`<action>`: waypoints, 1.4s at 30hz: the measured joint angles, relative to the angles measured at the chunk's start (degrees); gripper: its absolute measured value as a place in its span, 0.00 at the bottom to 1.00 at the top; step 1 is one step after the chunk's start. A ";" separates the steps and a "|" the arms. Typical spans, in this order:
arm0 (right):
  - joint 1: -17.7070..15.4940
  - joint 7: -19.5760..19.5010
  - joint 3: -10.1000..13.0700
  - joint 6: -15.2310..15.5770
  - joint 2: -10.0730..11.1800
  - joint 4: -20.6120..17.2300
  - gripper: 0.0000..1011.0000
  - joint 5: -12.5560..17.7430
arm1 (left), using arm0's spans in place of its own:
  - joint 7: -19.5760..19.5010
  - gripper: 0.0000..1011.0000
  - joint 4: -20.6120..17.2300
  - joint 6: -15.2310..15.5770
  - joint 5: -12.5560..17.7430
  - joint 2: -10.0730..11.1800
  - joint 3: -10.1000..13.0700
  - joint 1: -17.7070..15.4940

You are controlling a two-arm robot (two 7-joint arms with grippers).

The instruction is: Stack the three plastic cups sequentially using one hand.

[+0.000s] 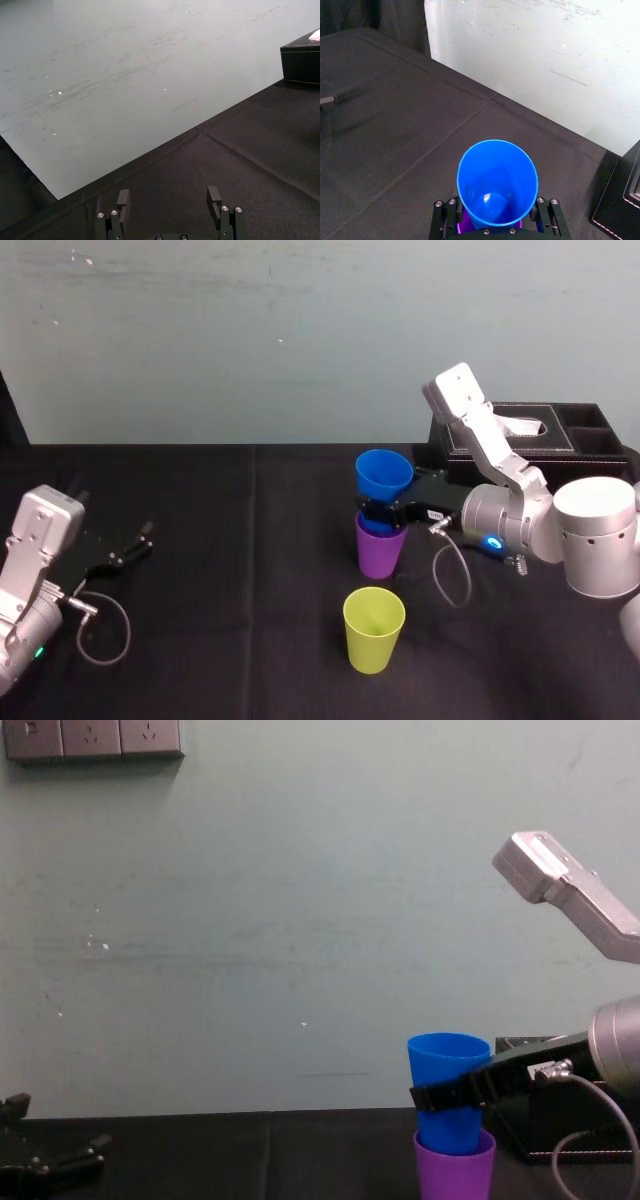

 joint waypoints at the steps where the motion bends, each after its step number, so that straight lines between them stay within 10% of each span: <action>1: 0.02 0.01 -0.02 -0.02 -0.04 0.13 0.71 -0.04 | 0.00 0.99 0.00 0.00 0.00 0.00 0.00 0.00; 30: -0.16 0.51 -0.11 -0.56 -0.41 1.39 0.71 -0.26 | 0.00 0.99 0.00 0.00 0.00 0.00 0.00 0.00; 42: -0.16 0.49 -0.11 -0.52 -0.36 1.32 0.99 -0.27 | 0.00 0.99 0.00 0.00 0.00 0.00 0.00 0.00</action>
